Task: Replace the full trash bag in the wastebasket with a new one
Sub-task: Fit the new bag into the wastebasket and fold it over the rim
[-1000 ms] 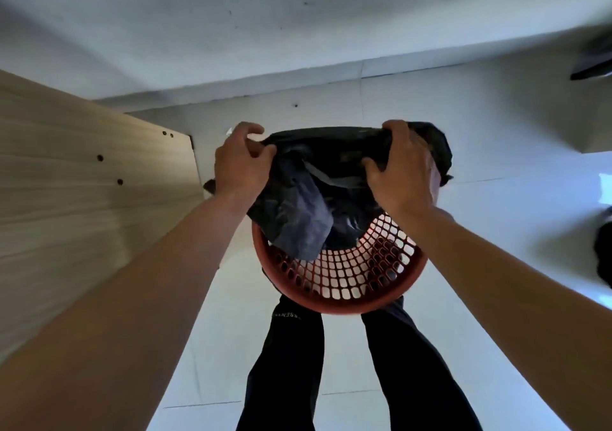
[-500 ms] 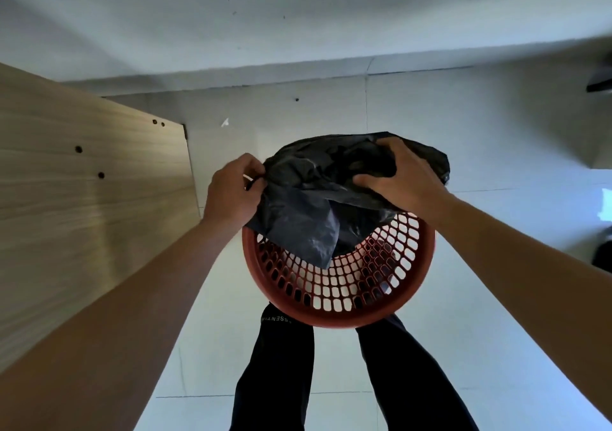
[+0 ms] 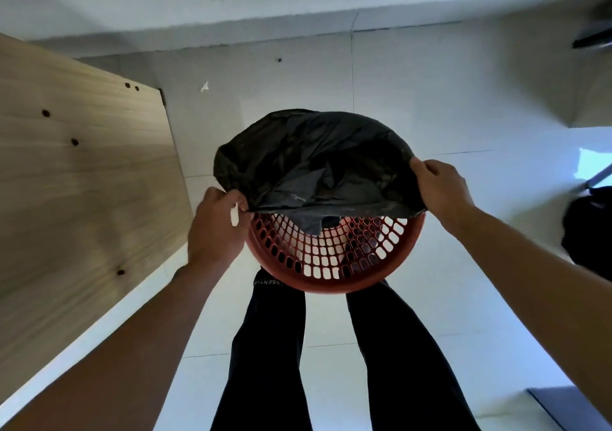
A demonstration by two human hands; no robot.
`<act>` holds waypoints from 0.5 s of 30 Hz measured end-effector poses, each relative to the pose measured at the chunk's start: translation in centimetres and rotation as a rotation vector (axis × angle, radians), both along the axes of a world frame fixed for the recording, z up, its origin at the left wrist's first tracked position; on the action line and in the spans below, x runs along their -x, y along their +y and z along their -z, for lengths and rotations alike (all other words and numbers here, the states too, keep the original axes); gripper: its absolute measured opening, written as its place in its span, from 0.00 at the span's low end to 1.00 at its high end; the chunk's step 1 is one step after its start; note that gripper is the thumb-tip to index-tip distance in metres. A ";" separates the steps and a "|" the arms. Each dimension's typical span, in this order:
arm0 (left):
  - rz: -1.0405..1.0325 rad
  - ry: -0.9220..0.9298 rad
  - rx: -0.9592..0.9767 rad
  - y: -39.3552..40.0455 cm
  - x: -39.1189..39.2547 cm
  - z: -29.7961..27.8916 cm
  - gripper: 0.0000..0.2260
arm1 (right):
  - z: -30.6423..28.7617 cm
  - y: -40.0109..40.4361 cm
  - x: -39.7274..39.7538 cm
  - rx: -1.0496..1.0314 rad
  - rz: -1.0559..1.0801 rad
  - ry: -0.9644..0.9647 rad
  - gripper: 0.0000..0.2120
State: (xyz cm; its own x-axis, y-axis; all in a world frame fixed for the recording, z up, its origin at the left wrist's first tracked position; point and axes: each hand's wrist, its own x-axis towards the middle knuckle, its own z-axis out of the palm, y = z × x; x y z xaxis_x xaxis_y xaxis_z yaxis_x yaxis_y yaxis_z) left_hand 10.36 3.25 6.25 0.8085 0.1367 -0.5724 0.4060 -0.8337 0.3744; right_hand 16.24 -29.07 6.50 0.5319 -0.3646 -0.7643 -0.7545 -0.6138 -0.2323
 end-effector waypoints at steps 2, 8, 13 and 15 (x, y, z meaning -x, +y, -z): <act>-0.005 0.090 -0.010 -0.4 1.4 -0.2 0.04 | 0.1 -0.4 2.1 0.034 0.124 -0.102 0.14; -0.076 0.274 -0.077 -2.7 2.9 -1.1 0.07 | -0.4 1.3 6.9 0.286 0.043 -0.255 0.23; -0.400 0.104 -0.051 -4.8 1.1 -1.3 0.24 | -0.1 2.7 8.1 0.176 0.123 -0.107 0.40; -0.599 0.066 0.000 -5.1 0.0 -0.9 0.25 | -0.1 3.0 8.4 0.078 0.157 -0.093 0.44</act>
